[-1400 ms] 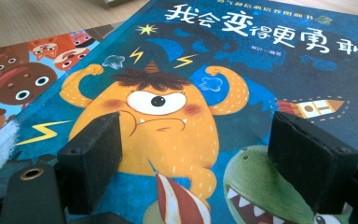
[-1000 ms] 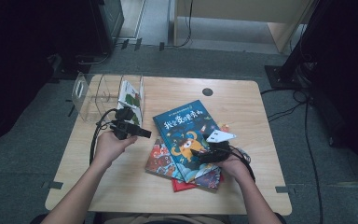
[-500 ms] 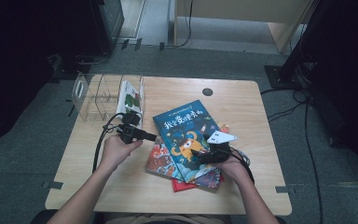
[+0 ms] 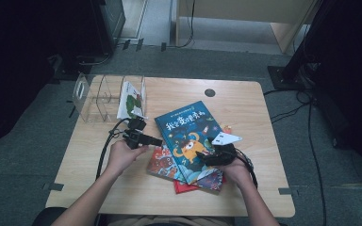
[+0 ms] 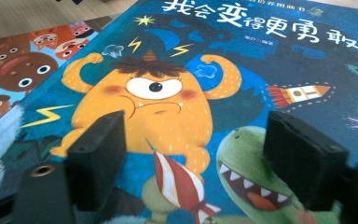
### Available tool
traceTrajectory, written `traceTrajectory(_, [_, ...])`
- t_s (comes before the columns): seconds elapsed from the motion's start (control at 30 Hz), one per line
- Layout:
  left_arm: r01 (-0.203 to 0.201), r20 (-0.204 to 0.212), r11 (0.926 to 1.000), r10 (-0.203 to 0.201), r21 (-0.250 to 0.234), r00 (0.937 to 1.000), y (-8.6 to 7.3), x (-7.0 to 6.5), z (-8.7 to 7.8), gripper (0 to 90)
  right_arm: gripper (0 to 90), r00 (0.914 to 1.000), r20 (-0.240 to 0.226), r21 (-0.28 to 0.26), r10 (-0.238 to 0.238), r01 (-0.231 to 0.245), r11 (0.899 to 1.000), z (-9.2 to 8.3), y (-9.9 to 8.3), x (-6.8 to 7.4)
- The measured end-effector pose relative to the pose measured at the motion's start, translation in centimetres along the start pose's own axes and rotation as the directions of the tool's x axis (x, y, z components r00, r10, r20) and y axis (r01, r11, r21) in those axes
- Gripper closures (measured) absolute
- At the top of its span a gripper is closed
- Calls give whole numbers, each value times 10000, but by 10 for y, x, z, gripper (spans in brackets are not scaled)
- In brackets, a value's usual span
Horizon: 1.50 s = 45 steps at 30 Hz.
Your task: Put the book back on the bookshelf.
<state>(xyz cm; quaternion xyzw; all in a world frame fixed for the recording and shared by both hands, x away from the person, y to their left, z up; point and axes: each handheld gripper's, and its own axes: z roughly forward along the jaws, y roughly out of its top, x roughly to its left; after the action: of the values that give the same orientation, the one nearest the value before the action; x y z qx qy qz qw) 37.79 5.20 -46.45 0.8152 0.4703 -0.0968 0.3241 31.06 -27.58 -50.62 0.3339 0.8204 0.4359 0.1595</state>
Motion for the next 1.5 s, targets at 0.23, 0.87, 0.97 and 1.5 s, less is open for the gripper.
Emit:
traceTrajectory(0.23, [-225,-28,9997,225,-66,9997,0,-4,7,540,340,9994,242,65,257,-259,9996,-6,-2,1])
traceTrajectory(0.87, [-511,21,9974,513,-500,9987,-7,-4,17,533,638,9923,671,6,1045,-1048,9945,-21,-7,2])
traceTrajectory(0.97, [-550,1,9963,551,-660,9985,-9,-4,17,533,683,9915,791,77,1036,-1046,9945,-22,-8,3])
traceTrajectory(1.5, [-597,-204,9973,589,-427,9981,-9,-5,17,681,900,9784,1390,-197,1532,-1519,9882,-41,-7,-6])
